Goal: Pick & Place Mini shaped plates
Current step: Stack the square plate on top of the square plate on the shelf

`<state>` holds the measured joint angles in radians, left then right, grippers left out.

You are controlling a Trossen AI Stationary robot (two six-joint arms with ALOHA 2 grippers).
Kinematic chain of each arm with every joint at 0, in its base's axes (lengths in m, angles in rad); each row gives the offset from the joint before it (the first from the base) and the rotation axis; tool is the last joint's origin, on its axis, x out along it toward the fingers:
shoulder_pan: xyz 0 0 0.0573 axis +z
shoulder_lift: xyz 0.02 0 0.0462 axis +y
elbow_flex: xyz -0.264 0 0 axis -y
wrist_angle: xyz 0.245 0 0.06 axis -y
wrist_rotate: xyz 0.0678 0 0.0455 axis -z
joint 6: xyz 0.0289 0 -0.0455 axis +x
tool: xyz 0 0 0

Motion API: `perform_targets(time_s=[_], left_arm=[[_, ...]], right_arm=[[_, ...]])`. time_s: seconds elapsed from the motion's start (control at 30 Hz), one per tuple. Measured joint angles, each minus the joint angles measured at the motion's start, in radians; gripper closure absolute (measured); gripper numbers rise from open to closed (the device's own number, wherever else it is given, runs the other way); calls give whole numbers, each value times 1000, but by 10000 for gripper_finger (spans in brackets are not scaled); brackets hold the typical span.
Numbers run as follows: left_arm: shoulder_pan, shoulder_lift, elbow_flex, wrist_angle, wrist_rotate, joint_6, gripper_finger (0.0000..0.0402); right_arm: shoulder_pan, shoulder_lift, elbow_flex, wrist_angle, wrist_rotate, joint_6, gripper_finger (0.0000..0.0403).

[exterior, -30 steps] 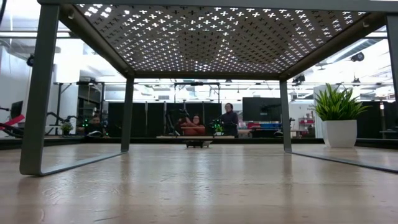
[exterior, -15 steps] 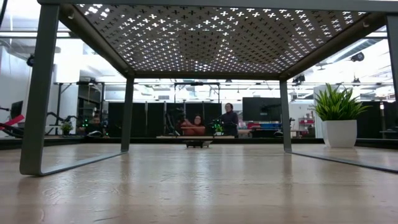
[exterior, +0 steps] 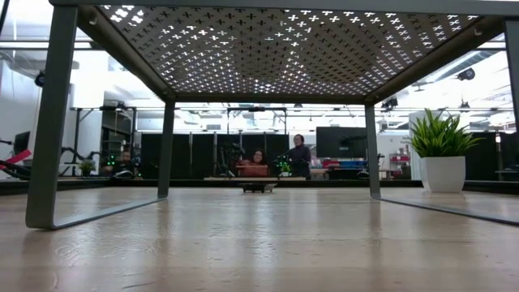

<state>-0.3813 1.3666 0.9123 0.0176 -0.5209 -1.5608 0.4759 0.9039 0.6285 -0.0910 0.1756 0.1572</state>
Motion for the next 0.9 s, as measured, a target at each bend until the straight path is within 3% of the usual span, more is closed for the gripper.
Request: perform_targets(time_s=[0.43, 0.8, 0.9], left_arm=[[24, -3, 22, -32, 105, 5, 401], [39, -52, 139, -308, 120, 122, 401], [70, -73, 177, -406, 216, 197, 401]], right_arm=[[0, 0, 0, 0, 0, 3, 394], [0, 2, -3, -2, 0, 9, 394], [0, 2, -4, -2, 0, 8, 394]])
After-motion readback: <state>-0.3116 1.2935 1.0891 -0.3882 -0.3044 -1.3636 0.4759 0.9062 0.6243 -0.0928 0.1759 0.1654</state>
